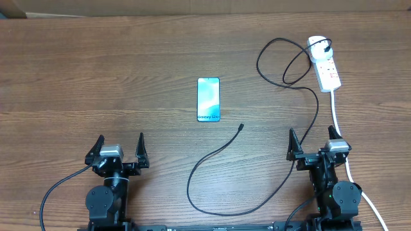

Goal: Plug charger to phone and switch on socket

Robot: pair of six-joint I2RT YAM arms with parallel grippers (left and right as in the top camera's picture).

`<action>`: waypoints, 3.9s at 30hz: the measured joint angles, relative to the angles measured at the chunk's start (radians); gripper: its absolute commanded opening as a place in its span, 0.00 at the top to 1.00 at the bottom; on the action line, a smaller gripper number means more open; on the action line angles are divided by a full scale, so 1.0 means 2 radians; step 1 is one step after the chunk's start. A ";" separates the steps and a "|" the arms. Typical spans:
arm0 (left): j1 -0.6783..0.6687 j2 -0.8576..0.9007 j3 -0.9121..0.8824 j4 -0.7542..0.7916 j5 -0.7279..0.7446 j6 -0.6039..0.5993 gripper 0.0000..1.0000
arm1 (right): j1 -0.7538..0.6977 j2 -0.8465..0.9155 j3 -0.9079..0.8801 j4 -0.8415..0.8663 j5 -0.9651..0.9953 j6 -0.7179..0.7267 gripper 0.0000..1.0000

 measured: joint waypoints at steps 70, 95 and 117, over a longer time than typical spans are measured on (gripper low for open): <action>0.000 0.000 0.000 0.000 0.000 0.000 0.01 | 0.000 0.000 0.000 0.000 0.000 0.000 0.00; 0.000 0.000 0.000 0.002 0.018 -0.315 0.00 | 0.000 0.000 0.000 0.000 0.000 0.000 0.00; 0.000 -0.001 0.001 0.198 0.048 -0.288 0.00 | 0.000 0.000 0.000 0.000 0.000 0.000 0.00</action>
